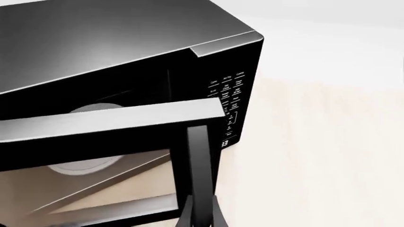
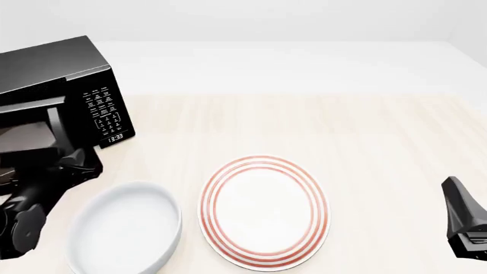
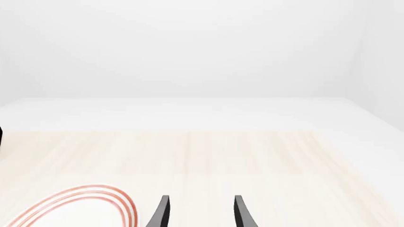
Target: Open the microwave.
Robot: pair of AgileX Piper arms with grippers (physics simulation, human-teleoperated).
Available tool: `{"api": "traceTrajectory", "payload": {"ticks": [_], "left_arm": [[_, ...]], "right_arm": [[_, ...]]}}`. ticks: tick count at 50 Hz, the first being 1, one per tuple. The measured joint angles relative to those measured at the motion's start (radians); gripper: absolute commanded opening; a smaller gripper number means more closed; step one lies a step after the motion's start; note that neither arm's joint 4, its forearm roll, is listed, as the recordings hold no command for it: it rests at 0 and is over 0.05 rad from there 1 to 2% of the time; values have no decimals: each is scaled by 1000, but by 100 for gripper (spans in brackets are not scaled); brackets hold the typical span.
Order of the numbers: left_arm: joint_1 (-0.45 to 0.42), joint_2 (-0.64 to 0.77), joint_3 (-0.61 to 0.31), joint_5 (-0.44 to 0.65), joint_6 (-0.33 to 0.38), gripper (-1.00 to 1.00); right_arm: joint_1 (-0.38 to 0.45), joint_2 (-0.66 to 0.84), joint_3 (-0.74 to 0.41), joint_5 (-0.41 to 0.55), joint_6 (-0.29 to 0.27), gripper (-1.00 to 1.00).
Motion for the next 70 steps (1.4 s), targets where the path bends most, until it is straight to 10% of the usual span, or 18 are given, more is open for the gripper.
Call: {"api": "traceTrajectory", "payload": {"ticks": [70], "left_arm": [[-8, -361, 234, 221, 60, -100]], "right_arm": [[0, 0, 0, 0, 0, 100]]}}
